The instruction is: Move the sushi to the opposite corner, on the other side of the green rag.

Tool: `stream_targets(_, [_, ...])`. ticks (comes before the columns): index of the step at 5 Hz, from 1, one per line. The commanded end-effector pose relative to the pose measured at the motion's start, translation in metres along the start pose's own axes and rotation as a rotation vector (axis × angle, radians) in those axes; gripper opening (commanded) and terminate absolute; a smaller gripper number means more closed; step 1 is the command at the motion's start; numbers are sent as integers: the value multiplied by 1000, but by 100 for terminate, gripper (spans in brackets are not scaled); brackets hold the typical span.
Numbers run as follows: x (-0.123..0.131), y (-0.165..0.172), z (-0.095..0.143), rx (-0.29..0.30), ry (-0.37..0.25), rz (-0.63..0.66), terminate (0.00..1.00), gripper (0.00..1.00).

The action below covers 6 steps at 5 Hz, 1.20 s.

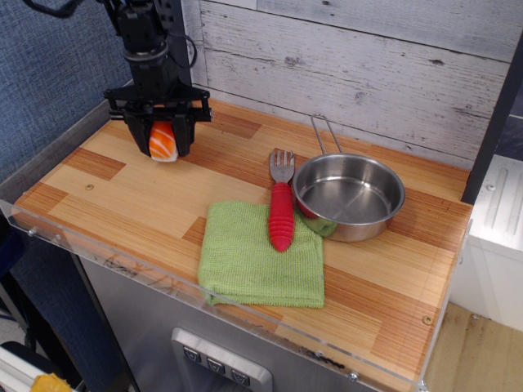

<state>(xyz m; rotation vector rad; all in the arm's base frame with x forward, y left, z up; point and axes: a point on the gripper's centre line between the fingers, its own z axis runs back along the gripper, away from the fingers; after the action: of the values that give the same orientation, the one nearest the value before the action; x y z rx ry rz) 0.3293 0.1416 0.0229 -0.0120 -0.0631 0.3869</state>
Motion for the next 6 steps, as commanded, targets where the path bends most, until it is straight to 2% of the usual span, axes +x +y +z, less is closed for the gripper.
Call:
stream_targets(1, [-6,-1,6,-16,-66,17,0,100])
stream_targets(4, [-7,-8,13,-27,-77,16,0,100])
stream_targets(5, [-4,-11,28,-62,-107,34,0,100])
stream_targets(6, [3,-17,60,-98,-171,43,0,100])
